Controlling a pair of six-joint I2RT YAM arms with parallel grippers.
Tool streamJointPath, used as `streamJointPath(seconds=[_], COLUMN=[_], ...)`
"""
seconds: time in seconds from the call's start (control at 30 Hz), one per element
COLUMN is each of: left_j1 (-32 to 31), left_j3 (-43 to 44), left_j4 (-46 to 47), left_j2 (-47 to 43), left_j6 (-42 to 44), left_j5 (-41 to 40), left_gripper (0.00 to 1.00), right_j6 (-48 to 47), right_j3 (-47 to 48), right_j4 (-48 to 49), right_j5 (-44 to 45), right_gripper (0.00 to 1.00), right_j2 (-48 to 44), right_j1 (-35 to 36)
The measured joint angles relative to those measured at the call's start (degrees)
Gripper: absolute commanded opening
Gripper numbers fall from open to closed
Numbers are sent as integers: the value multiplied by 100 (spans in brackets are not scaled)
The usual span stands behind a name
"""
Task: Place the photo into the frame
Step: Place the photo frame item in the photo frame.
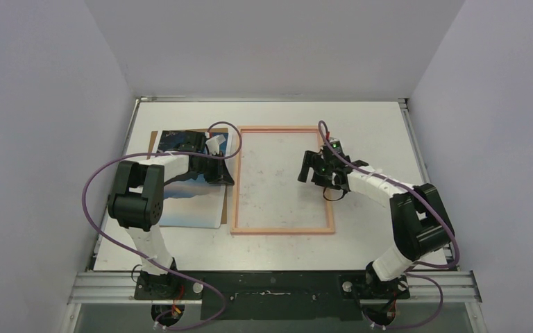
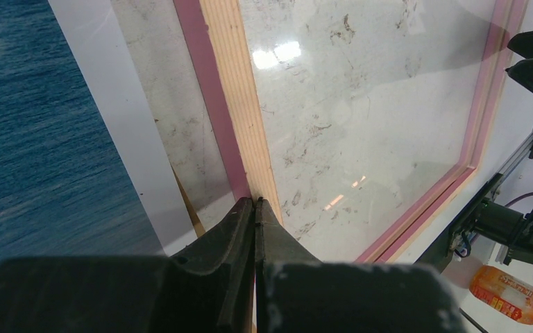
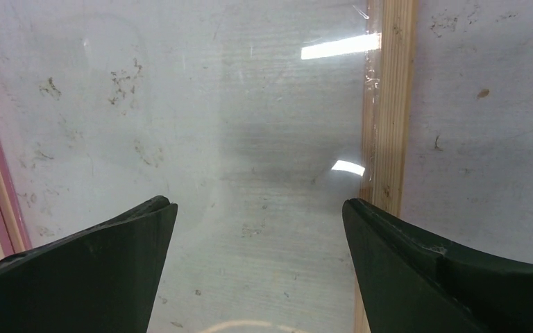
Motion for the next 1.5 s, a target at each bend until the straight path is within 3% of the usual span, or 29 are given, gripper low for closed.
streamJointPath(seconds=[0.4,1.03,1.3,1.5], left_j1=[0,48,201,240], left_j3=[0,20,22,22], left_j4=[0,-22,-48,-101], left_j2=[2,24,101,151], left_j6=[-2,2,76,101], left_j5=[0,66,-72,-101], left_gripper=[0,0,0,0], right_j6=[4,-140,-498,-640], right_j3=[203,1005,2352,2830], right_j4=[138,-527,-831,-844], right_j5=[63,1696,1987,2059], right_gripper=[96,93,93,93], right_j2=[304,949,1648,2345], right_j1=[155,861,782,693])
